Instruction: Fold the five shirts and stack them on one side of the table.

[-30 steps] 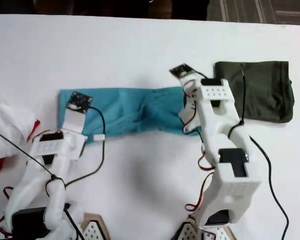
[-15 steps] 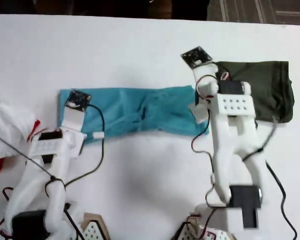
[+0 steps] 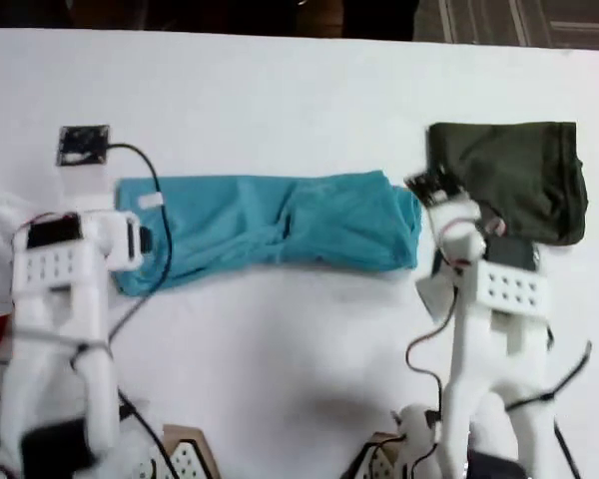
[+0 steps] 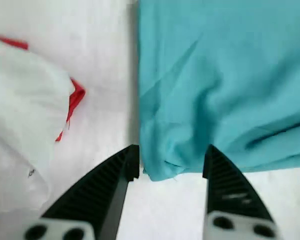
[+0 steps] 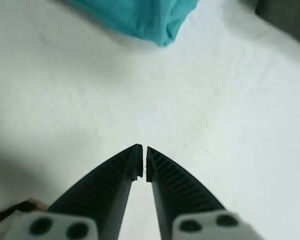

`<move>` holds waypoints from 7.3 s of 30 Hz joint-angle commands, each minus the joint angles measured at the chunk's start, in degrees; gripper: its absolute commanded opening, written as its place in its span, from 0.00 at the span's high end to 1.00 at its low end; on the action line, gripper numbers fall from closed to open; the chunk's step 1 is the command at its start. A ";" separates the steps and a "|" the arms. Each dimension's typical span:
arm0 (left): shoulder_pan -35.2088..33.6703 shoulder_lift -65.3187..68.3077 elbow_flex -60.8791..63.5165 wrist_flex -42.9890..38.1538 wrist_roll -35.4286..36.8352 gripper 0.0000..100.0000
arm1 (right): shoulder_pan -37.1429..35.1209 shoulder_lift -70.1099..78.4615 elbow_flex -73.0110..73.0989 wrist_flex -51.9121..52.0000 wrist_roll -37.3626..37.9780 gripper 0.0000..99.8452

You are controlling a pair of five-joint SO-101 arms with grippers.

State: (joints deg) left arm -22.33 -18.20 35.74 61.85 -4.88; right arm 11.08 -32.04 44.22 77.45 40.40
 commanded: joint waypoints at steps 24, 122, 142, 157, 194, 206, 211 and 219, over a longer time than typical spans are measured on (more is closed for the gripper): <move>5.45 54.33 -49.98 20.75 0.44 0.77 | 15.60 -22.81 19.60 -3.91 11.52 0.98; 43.60 62.95 -79.78 26.81 -5.80 0.96 | 24.57 -23.34 40.97 -26.59 4.48 0.98; 56.88 60.31 -92.44 37.19 -5.63 0.96 | 24.57 -23.34 40.97 -26.59 4.48 0.98; 48.09 61.19 -104.92 40.09 -5.71 0.96 | 24.57 -23.34 40.97 -26.68 4.48 0.98; 52.22 87.03 -114.42 15.21 -5.80 0.95 | 24.57 -23.34 40.97 -26.68 4.48 0.98; 50.99 83.96 -129.45 29.63 -5.80 0.95 | 24.57 -23.34 40.79 -26.68 4.40 0.98; 47.65 80.09 -130.51 39.82 -6.15 0.95 | 24.57 -23.34 37.01 -26.07 0.97 0.98; 33.76 70.51 -129.36 40.88 -6.07 0.95 | 15.60 -22.73 18.73 -15.87 -13.36 0.79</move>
State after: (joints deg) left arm 16.79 59.87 -92.62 101.41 -10.24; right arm 31.21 -54.11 70.59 58.73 31.16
